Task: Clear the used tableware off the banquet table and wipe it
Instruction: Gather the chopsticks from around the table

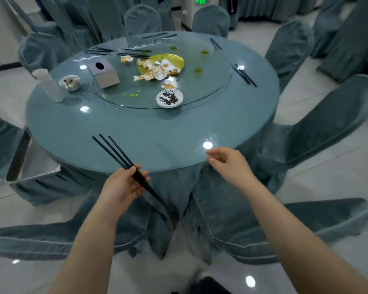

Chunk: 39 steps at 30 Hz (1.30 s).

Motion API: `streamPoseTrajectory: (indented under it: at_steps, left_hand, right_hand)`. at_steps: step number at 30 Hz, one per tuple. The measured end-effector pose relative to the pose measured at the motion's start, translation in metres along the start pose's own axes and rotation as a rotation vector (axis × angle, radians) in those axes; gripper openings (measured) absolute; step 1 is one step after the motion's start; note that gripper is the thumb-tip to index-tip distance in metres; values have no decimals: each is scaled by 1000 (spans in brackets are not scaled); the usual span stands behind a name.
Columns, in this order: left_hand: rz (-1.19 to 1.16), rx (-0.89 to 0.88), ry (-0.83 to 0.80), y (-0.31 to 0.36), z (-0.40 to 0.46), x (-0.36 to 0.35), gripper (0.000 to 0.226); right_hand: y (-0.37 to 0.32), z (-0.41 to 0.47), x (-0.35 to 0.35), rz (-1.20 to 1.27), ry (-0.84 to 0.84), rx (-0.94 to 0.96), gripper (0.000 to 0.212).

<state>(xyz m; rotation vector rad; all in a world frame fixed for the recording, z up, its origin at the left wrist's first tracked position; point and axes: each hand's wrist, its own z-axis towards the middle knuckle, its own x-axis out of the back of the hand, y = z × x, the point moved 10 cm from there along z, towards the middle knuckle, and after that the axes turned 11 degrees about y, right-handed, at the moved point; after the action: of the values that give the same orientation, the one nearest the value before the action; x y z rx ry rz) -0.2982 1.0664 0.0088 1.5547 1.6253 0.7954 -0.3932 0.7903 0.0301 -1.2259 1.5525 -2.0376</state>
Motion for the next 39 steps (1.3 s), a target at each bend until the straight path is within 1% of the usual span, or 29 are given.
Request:
streamPoseTrajectory:
  at_steps: [3, 5, 9, 14, 17, 20, 27, 31, 35, 39]
  left_hand:
    - [-35, -4, -64, -10, -19, -35, 21]
    - [-61, 10, -106, -18, -30, -55, 22]
    - [-115, 36, -261, -28, -56, -110, 23]
    - [-114, 59, -410, -39, -93, -199, 23]
    - [-150, 67, -458, -48, -115, -262, 23]
    - [-191, 71, -445, -62, -135, -324, 23]
    - [-273, 114, -392, -101, -171, -466, 26]
    - [-281, 142, -349, -114, -181, -530, 27]
    - [-261, 65, -269, -108, -162, -577, 26]
    - [-174, -35, -249, -107, -134, -641, 22]
  right_hand:
    - [5, -23, 36, 51, 50, -52, 19]
    - [7, -36, 51, 77, 60, -53, 20]
    - [15, -50, 99, 143, 96, -65, 25]
    - [25, -51, 201, 173, 221, -40, 25]
    - [46, -44, 272, 169, 315, -55, 21]
    - [77, -28, 333, 188, 373, -88, 20]
    - [148, 22, 458, 170, 341, -83, 21]
    - [186, 47, 530, 146, 355, -110, 23]
    - [224, 86, 579, 113, 342, -135, 20]
    - [256, 146, 614, 85, 302, -154, 26]
